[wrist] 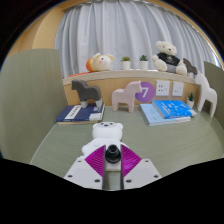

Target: Unplug charger

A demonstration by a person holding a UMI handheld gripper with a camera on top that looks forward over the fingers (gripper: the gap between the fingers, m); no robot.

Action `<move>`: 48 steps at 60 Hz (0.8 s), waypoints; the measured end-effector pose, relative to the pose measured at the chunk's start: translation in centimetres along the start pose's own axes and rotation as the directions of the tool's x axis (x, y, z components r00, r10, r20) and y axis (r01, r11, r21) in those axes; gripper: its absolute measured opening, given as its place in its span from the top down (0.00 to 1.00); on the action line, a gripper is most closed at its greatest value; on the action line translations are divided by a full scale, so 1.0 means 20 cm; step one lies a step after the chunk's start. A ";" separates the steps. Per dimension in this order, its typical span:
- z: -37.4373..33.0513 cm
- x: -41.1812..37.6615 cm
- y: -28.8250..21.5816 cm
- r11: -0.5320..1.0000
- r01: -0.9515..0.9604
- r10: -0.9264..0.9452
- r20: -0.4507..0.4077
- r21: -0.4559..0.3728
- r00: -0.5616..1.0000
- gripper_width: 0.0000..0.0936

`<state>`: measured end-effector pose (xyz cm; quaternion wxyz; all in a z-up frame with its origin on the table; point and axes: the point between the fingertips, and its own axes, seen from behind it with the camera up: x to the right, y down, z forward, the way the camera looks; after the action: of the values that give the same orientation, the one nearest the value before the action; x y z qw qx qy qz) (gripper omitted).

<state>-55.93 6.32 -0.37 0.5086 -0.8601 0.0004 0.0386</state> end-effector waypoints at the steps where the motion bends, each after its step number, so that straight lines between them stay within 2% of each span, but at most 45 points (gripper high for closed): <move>1: 0.00 0.00 0.00 1.000 0.001 -0.001 0.001 0.008 1.000 0.80; 7: 0.00 0.01 0.00 0.997 0.002 -0.001 -0.014 0.076 1.000 0.87; 10: 0.00 0.01 -0.01 0.997 0.011 -0.009 -0.026 0.081 1.000 0.89; 17: 0.01 0.01 0.00 0.999 0.026 -0.025 -0.023 0.045 0.999 0.90; 21: -0.01 0.01 -0.02 0.999 0.012 -0.013 -0.004 -0.052 1.000 0.92; 22: -0.03 0.00 -0.08 0.998 0.027 -0.027 0.000 -0.051 1.000 0.92; 28: -0.32 0.14 -0.78 0.973 0.070 -0.060 -0.054 0.219 0.997 0.92; 30: -0.39 0.25 -1.00 0.963 0.101 -0.081 -0.088 0.250 0.993 0.92; 33: -0.47 0.40 -1.10 0.946 0.161 -0.120 -0.156 0.281 0.980 0.92; 37: -0.47 0.60 -1.10 0.946 0.184 -0.135 -0.192 0.266 0.972 0.92; 40: -0.43 0.74 -1.00 0.957 0.172 -0.127 -0.196 0.233 0.972 0.92; 48: -0.25 1.00 -0.60 0.989 0.126 -0.112 -0.177 0.074 0.978 0.92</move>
<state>-35.08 8.46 11.24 0.5441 -0.8364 -0.0056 -0.0664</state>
